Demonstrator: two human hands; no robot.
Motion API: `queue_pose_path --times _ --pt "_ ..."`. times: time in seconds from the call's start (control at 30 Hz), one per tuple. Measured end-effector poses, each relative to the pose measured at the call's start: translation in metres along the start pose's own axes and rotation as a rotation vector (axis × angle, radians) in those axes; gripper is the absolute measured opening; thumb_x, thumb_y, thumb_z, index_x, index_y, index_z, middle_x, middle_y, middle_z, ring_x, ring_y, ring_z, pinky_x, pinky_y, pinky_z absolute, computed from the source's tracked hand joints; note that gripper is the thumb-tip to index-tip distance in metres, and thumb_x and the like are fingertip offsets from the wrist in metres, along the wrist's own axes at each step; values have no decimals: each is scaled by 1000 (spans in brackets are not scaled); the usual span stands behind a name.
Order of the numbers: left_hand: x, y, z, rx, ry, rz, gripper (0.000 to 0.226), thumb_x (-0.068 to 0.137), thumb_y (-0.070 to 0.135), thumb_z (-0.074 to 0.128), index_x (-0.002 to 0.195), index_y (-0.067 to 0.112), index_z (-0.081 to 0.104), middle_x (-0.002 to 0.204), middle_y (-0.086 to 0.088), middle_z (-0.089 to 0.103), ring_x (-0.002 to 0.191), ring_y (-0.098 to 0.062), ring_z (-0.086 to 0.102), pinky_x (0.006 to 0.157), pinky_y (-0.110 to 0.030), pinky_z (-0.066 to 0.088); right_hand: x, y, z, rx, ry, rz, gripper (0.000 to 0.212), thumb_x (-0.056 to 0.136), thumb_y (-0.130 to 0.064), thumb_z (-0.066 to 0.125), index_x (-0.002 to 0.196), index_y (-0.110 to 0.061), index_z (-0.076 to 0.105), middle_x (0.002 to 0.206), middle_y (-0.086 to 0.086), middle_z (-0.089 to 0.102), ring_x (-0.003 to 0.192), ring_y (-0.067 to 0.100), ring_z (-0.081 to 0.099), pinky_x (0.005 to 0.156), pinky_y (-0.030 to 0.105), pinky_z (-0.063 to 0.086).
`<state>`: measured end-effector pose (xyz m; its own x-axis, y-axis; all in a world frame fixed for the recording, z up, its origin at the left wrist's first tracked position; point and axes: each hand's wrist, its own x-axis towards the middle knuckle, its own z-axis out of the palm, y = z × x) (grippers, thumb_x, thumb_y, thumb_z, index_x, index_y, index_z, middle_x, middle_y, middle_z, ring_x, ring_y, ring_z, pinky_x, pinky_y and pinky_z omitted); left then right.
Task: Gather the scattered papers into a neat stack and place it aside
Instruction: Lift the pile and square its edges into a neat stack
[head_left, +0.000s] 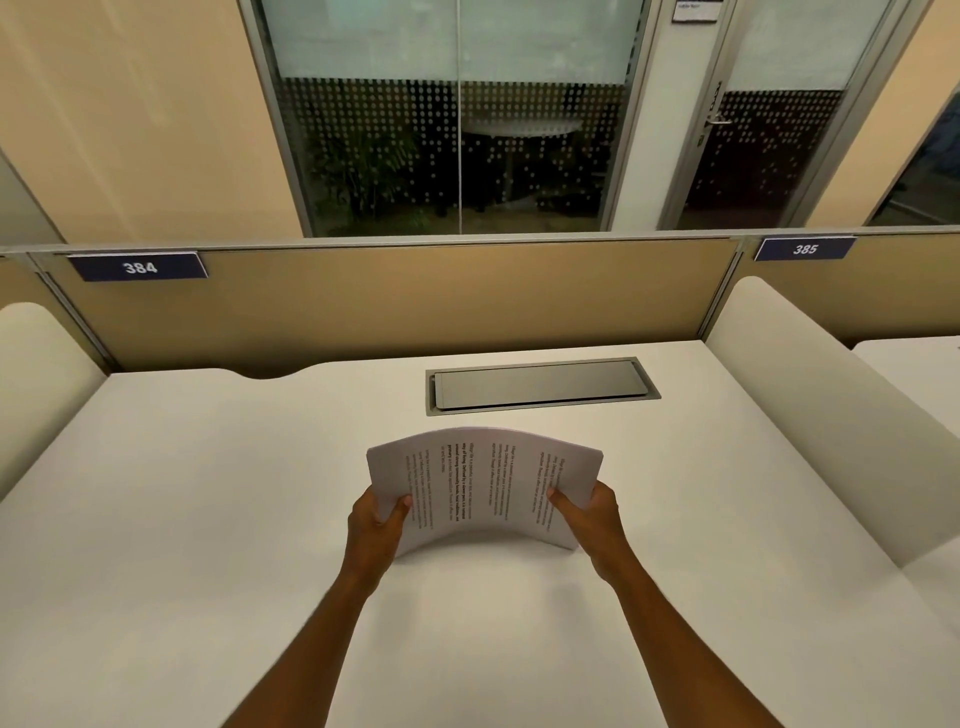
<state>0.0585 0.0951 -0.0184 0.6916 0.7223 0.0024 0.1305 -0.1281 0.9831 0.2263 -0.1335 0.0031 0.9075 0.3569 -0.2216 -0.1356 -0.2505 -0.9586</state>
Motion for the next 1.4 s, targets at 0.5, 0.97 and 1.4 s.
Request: queue_pose_path --times 0.5,0.97,1.4 --pt "19 21 3 53 -10 58 36 83 35 57 117 23 58 108 -4 68 94 -23 68 75 -37 61 13 -15 -5 -39 10 -45 34 87 -20 69 120 -18 58 107 9 68 91 26 67 79 39 59" --pt "56 95 -2 176 -183 197 27 82 34 54 108 26 57 100 3 67 89 -19 68 66 -21 55 28 -73 -35 30 72 -228 36 83 -21 74 113 -19 54 101 5 65 89 22 68 64 26 59" --pt "77 139 -6 366 -273 314 23 93 9 53 111 20 63 101 -3 70 91 -20 68 75 -36 57 46 -126 -44 -368 -89 -475 59 73 -24 83 125 -25 55 113 0 60 99 20 58 79 27 57"
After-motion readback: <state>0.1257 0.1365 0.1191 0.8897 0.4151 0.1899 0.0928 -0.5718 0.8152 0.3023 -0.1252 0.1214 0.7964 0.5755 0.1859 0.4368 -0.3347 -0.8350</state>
